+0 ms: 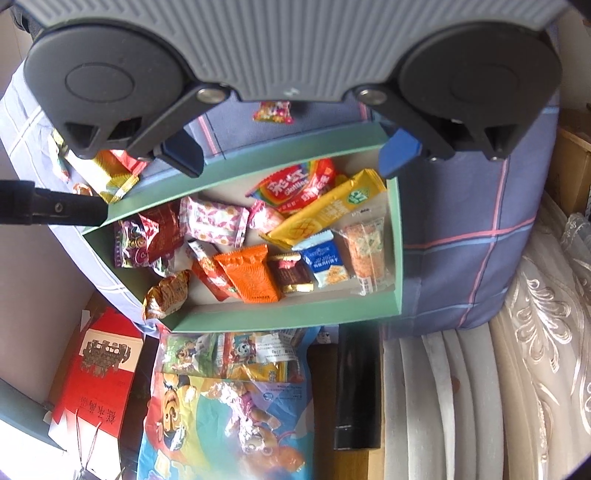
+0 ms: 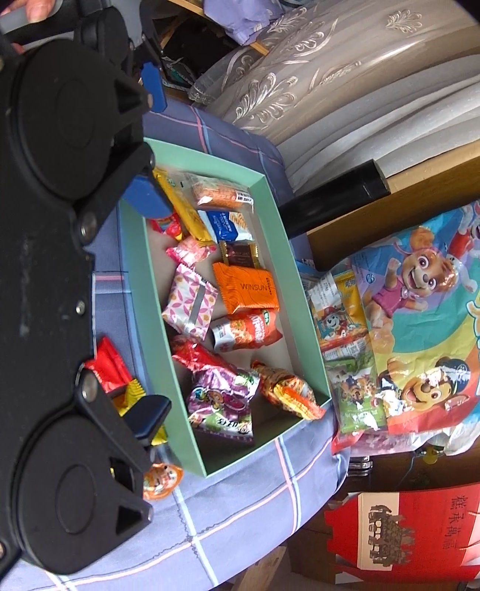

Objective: Organize snacks
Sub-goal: 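Move left tool to small floral candy while right tool reaches yellow bag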

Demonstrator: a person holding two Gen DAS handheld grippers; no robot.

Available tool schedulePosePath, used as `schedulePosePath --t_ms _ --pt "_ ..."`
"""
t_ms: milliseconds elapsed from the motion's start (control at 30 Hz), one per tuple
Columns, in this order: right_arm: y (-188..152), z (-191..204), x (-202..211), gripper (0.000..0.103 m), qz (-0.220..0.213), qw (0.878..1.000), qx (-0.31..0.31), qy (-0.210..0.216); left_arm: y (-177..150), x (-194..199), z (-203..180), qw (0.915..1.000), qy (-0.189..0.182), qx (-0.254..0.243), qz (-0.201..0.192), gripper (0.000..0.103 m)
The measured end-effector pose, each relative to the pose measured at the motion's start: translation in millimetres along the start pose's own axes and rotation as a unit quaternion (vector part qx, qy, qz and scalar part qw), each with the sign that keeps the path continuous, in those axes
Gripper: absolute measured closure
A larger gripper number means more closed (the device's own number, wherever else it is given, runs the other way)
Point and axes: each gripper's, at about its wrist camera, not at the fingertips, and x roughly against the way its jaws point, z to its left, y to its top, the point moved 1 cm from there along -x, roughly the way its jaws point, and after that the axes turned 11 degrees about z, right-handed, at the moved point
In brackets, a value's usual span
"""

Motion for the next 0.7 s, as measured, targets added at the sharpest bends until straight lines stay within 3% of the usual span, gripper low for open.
schedulePosePath --t_ms 367,700 --pt "-69.2 -50.6 0.9 0.000 0.044 0.997 -0.052 -0.033 -51.4 -30.8 -15.8 0.9982 -0.015 -0.007 0.058 0.000" --pt "-112.9 -97.0 4.4 0.001 0.048 0.990 -0.116 -0.058 -59.0 -42.7 -27.0 0.9980 -0.007 -0.024 0.058 0.000"
